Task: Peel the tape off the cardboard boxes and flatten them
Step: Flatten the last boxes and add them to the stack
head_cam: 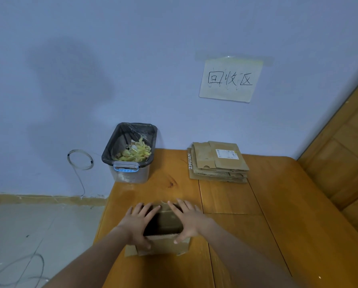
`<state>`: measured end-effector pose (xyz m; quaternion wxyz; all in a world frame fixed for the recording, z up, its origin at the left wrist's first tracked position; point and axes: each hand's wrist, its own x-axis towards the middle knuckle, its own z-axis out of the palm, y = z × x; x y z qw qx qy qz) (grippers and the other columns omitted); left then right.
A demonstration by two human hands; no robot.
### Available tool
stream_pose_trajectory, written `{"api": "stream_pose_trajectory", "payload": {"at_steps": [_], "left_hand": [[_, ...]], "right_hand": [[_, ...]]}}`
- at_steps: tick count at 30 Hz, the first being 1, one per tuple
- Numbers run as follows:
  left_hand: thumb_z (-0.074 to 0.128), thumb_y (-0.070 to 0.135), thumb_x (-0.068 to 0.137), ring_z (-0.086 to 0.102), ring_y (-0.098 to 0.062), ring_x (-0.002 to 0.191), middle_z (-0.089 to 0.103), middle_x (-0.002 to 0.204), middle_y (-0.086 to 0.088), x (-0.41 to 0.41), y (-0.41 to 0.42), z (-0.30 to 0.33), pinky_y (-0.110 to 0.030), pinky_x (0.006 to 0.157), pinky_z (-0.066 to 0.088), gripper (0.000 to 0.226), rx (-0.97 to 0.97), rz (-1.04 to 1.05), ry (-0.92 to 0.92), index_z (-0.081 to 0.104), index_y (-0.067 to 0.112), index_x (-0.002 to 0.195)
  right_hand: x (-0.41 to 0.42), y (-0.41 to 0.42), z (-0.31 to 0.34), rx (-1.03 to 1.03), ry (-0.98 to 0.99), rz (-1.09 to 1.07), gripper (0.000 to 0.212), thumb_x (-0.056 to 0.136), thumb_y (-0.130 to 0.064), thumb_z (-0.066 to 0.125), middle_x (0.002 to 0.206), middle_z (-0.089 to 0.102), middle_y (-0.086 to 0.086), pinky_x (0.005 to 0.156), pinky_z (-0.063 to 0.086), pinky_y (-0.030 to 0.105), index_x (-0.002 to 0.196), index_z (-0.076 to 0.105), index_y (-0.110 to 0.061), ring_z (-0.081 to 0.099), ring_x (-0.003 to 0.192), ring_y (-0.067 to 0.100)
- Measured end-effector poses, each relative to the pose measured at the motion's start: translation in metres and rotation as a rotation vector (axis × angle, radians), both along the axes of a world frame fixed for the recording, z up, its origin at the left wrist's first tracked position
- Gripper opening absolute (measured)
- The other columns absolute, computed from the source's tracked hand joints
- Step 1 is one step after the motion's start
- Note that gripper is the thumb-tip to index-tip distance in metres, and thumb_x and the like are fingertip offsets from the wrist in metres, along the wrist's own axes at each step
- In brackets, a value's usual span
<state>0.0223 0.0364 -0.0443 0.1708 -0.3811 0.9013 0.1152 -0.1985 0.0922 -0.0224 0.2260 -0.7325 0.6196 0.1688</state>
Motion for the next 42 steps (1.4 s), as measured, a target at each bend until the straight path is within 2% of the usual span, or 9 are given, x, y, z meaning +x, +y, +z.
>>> {"api": "stream_pose_trajectory", "payload": {"at_steps": [2,5,14,19,22,25,27,31,42], "left_hand": [[0.063,0.06,0.075,0.003,-0.027,0.146,0.004,0.16,0.002,0.002,0.005,-0.004,-0.045,0.119,0.012,0.107,-0.065,0.012,0.056,-0.005,0.033,0.153],[0.062,0.058,0.076,0.006,-0.027,0.145,0.009,0.158,0.004,0.004,0.005,-0.003,-0.043,0.116,0.019,0.101,-0.073,0.012,0.086,0.002,0.034,0.153],[0.062,0.061,0.07,0.023,-0.025,0.135,0.025,0.15,0.002,-0.009,-0.013,0.032,-0.04,0.109,0.027,0.103,-0.121,-0.054,0.108,0.008,0.033,0.153],[0.063,0.066,0.065,0.036,-0.023,0.122,0.039,0.138,0.003,-0.021,-0.012,0.048,-0.038,0.1,0.032,0.103,-0.06,-0.094,0.121,0.014,0.035,0.151],[0.067,0.062,0.069,0.038,-0.024,0.123,0.041,0.14,0.002,-0.029,-0.003,0.044,-0.038,0.1,0.034,0.101,0.06,-0.082,0.107,0.014,0.036,0.151],[0.066,0.054,0.079,0.03,-0.025,0.135,0.029,0.153,0.001,-0.034,0.007,0.033,-0.038,0.106,0.034,0.098,0.162,-0.03,0.108,0.006,0.033,0.154],[0.058,0.048,0.088,0.013,-0.023,0.147,0.01,0.162,0.002,-0.034,0.014,0.026,-0.039,0.116,0.023,0.092,0.098,0.002,0.145,-0.002,0.029,0.155],[0.045,0.047,0.096,-0.019,-0.018,0.148,-0.021,0.16,0.006,-0.033,0.017,0.016,-0.038,0.121,0.0,0.087,-0.078,0.062,0.174,-0.019,0.025,0.152],[0.045,0.046,0.098,-0.021,-0.021,0.147,-0.026,0.159,0.001,-0.038,0.02,-0.012,-0.044,0.121,-0.002,0.087,0.059,0.094,-0.021,-0.017,0.02,0.153]], "right_hand": [[0.001,0.001,-0.002,-0.083,-0.002,0.03,0.116,0.075,-0.06,0.067,0.159,0.002,0.003,0.114,0.016,0.053,0.149,-0.018,-0.033,0.004,0.144,0.029],[-0.003,0.005,-0.002,-0.177,-0.014,0.055,0.11,0.077,-0.059,0.065,0.153,0.018,0.004,0.109,0.027,0.046,0.152,-0.009,-0.028,0.018,0.138,0.027],[-0.016,-0.001,0.034,-0.18,-0.072,0.031,0.104,0.078,-0.053,0.068,0.149,0.027,0.002,0.103,0.037,0.042,0.154,0.002,-0.024,0.028,0.131,0.022],[-0.028,-0.006,0.055,0.023,-0.241,-0.085,0.099,0.078,-0.038,0.076,0.143,0.034,0.006,0.108,0.034,0.046,0.153,0.015,-0.022,0.033,0.132,0.027],[-0.034,-0.001,0.052,0.178,-0.277,-0.166,0.099,0.077,-0.035,0.078,0.155,0.023,0.006,0.114,0.025,0.047,0.154,0.015,-0.021,0.024,0.141,0.028],[-0.034,0.006,0.037,0.173,-0.291,-0.264,0.089,0.081,-0.028,0.074,0.155,0.024,0.007,0.111,0.028,0.041,0.152,0.021,-0.019,0.028,0.139,0.029],[-0.034,0.01,0.027,0.054,-0.31,-0.345,0.083,0.086,-0.024,0.068,0.156,0.022,0.009,0.108,0.03,0.038,0.152,0.02,-0.016,0.029,0.138,0.029],[-0.038,0.017,0.011,-0.157,-0.211,-0.391,0.086,0.091,-0.027,0.059,0.161,-0.006,0.0,0.116,0.02,0.042,0.155,0.001,-0.021,0.003,0.147,0.027],[-0.04,0.015,-0.041,-0.057,-0.143,-0.385,0.078,0.096,-0.025,0.05,0.161,-0.011,0.0,0.118,0.009,0.037,0.154,-0.001,-0.017,-0.01,0.147,0.023]]}}
